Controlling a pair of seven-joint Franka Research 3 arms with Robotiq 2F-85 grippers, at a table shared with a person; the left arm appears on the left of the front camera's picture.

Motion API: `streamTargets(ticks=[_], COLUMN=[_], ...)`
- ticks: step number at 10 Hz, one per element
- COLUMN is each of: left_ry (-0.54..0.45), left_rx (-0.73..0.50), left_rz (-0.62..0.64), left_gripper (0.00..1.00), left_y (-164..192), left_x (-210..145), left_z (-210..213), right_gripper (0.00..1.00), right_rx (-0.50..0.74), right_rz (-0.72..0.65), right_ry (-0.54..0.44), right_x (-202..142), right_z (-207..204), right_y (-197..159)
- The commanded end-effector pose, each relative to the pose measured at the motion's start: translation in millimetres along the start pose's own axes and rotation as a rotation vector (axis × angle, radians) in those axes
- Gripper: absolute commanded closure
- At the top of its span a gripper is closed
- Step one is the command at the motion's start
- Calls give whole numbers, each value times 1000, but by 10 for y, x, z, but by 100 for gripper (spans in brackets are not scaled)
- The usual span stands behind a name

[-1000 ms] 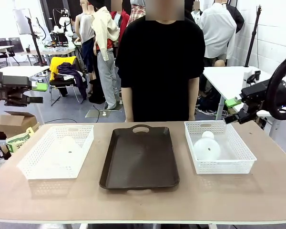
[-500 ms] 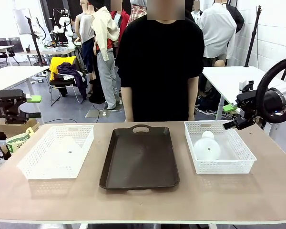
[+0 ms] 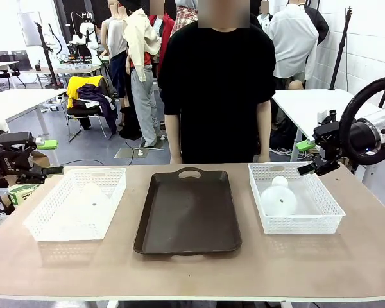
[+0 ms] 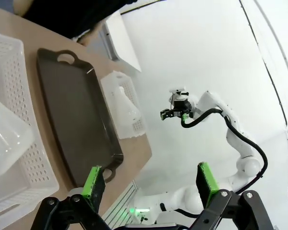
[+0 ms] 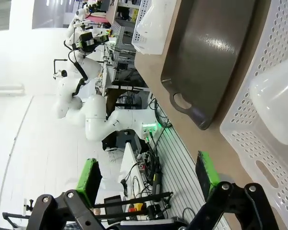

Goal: Prepare the laboratory tools.
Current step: Pick up the Big flask that the person points to.

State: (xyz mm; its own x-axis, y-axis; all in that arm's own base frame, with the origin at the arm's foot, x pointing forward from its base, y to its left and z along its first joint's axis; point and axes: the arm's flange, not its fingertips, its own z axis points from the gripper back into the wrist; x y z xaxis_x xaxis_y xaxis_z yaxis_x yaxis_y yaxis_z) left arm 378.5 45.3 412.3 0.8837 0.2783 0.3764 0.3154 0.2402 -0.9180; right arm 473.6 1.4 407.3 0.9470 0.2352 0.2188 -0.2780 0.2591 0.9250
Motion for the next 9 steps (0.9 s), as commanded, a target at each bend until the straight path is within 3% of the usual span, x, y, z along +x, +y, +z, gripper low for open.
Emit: streamTargets(ticks=[1, 4, 6, 7, 9], left_ry=[-3, 1, 136, 161, 183], left_rx=[18, 8, -368, -472, -508], left_rz=[-24, 4, 85, 156, 203], left_gripper=[0, 0, 0, 0, 0], left_y=[-10, 2, -3, 9, 28], left_x=[19, 5, 29, 44, 51], left_z=[23, 2, -101, -103, -119], right_gripper=[0, 0, 0, 0, 0], right_rx=[4, 0, 0, 0, 0], right_rz=[-8, 0, 0, 0, 0], right_ry=[-21, 0, 0, 0, 0], right_x=[79, 0, 0, 0, 0], right_z=[-26, 0, 0, 0, 0], right_y=[9, 0, 0, 0, 0])
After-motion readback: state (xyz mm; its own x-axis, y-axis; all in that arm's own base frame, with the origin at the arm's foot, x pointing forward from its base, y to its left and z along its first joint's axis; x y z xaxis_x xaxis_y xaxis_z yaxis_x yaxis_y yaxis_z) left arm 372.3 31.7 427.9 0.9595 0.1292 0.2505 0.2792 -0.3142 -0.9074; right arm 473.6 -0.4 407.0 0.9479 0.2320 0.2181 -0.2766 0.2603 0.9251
